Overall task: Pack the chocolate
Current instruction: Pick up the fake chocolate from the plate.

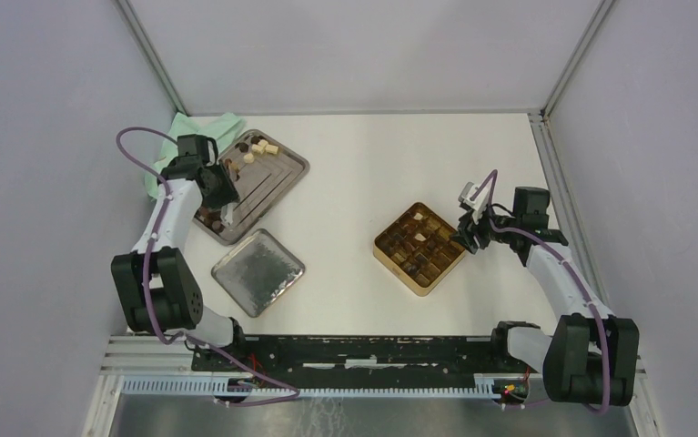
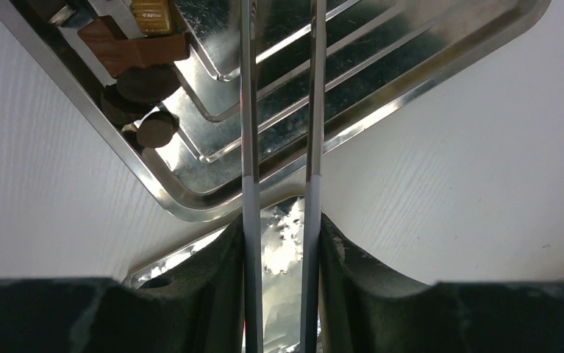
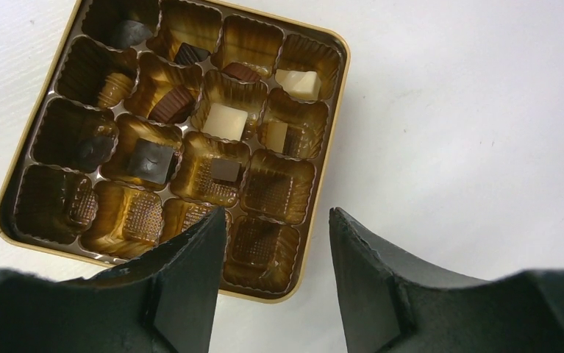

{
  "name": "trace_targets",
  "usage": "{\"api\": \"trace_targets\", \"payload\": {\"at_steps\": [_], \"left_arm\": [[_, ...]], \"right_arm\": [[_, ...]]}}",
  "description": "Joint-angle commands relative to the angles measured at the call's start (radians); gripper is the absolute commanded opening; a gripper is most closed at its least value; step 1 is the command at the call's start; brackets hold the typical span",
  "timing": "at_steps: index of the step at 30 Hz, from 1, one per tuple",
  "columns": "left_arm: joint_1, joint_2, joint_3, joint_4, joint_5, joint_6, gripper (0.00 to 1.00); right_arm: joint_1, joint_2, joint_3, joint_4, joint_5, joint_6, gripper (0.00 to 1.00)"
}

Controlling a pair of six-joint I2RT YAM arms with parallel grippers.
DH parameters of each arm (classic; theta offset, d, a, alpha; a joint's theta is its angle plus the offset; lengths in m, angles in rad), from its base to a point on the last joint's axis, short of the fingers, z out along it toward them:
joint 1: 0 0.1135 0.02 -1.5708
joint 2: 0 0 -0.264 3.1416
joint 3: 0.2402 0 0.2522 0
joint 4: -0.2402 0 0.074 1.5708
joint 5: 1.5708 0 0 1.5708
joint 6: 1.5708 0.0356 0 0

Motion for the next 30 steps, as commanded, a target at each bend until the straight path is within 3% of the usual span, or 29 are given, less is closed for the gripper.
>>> {"api": "trace_targets", "payload": {"at_steps": [1,30], "left_arm": [[0.017,0.051,0.076,0.034,0.038,0.072,0.41],[0.017,0.275,0.219,0.013,-0.016,0.093,0.48]], "right_arm": [[0.01,0.0,0.032,0.001,0.016,-0.011,0.6],[0.011,0.008,0.033,-0.004,0.021,-0.027,0.6]]}}
